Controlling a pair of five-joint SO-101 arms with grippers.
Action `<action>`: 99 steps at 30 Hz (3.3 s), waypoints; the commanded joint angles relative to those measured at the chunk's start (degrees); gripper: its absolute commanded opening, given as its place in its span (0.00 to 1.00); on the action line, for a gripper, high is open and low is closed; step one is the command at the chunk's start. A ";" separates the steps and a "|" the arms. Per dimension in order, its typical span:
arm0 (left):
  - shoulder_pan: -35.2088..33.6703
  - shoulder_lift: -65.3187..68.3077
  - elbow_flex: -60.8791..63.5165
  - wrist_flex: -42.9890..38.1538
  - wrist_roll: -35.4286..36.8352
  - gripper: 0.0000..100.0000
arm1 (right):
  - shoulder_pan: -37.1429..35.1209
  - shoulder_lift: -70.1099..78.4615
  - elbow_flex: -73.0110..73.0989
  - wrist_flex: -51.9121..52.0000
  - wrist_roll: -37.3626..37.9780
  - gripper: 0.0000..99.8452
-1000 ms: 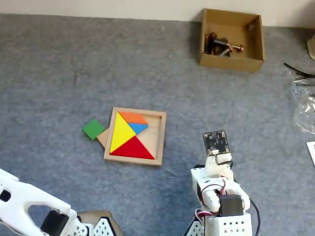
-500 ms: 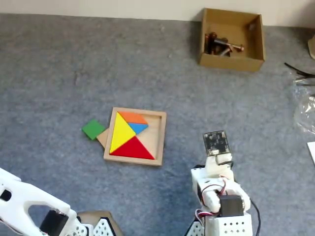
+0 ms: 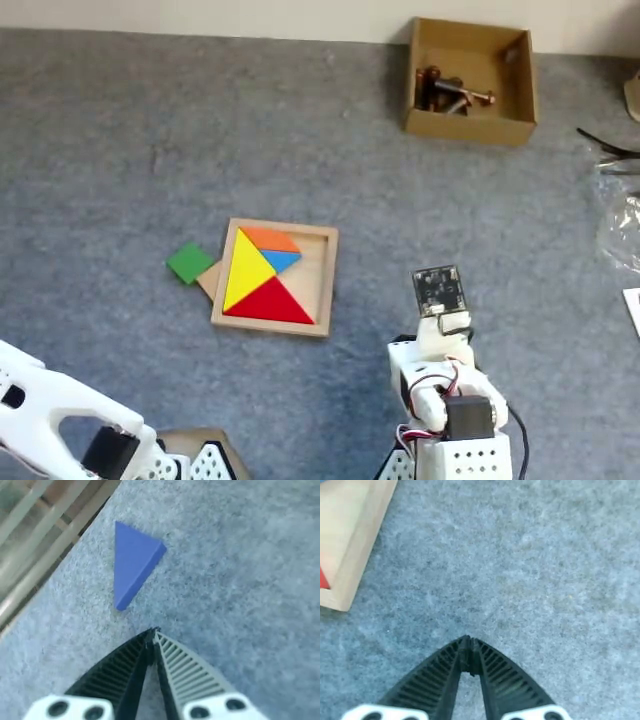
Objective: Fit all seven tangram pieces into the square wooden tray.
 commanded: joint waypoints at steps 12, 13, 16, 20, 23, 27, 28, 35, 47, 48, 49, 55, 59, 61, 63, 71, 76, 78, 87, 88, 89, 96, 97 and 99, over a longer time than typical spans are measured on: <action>2.86 -9.63 -0.84 21.63 4.66 0.01 | -0.57 -0.48 6.73 -1.01 -0.44 0.01; 3.03 -10.07 -0.84 23.12 4.66 0.01 | -0.57 -0.48 6.73 -1.01 -0.44 0.01; 4.09 -11.47 -0.92 27.25 4.66 0.01 | -0.57 -0.48 6.73 -1.01 -0.44 0.01; 5.49 -13.32 -0.92 31.74 4.75 0.01 | -0.57 -0.48 6.73 -1.01 -0.44 0.01; 6.81 -15.08 -0.92 35.43 4.75 0.01 | -0.57 -0.48 6.73 -1.01 -0.44 0.01; 10.07 -18.77 -0.92 42.73 4.75 0.01 | -0.57 -0.48 6.73 -1.01 -0.44 0.01; 10.95 -19.65 -0.92 44.57 4.75 0.01 | -0.57 -0.48 6.73 -1.01 -0.44 0.01; 15.60 -21.85 -0.84 49.49 4.84 0.01 | -0.57 -0.48 6.73 -1.01 -0.44 0.01; 18.68 -22.46 -1.01 49.67 12.84 0.01 | -0.57 -0.48 6.73 -1.01 -0.44 0.01; 19.12 -23.16 -0.92 49.67 12.84 0.01 | -0.57 -0.48 6.73 -1.01 -0.44 0.01; 19.47 -24.13 -0.84 49.67 12.92 0.01 | -0.57 -0.48 6.73 -1.01 -0.44 0.01; 20.00 -31.16 -0.84 49.67 12.92 0.01 | -0.57 -0.48 6.73 -1.01 -0.44 0.01; 19.91 -34.24 -0.84 49.76 13.01 0.01 | -0.57 -0.48 6.73 -1.01 -0.44 0.01; 19.91 -35.65 -0.84 49.76 13.01 0.01 | -0.57 -0.48 6.73 -1.01 -0.44 0.01; 20.09 -37.14 -0.84 49.76 13.01 0.01 | -0.57 -0.48 6.73 -1.01 -0.44 0.01; 22.73 -43.65 -0.75 49.85 13.01 0.01 | -0.57 -0.48 6.73 -1.01 -0.44 0.01; 24.48 -47.16 -0.75 50.02 13.01 0.01 | -0.57 -0.48 6.73 -1.01 -0.44 0.01; 25.27 -48.57 -0.75 50.11 13.01 0.01 | -0.57 -0.48 6.73 -1.01 -0.44 0.01; 26.24 -57.45 -0.75 50.11 13.10 0.01 | -0.57 -0.48 6.73 -1.01 -0.44 0.01; 26.24 -58.59 -0.75 50.11 13.10 0.01 | -0.57 -0.48 6.73 -1.01 -0.44 0.01; 26.24 -59.65 -0.75 50.11 13.10 0.01 | -0.57 -0.48 6.73 -1.01 -0.44 0.01; 26.24 -66.77 -0.75 50.11 14.24 0.01 | -0.57 -0.48 6.73 -1.01 -0.44 0.01; 26.24 -67.82 -0.75 50.11 15.74 0.01 | -0.57 -0.48 6.73 -1.01 -0.44 0.01; 26.15 -69.76 -0.75 50.11 18.46 0.01 | -0.57 -0.48 6.73 -1.01 -0.44 0.01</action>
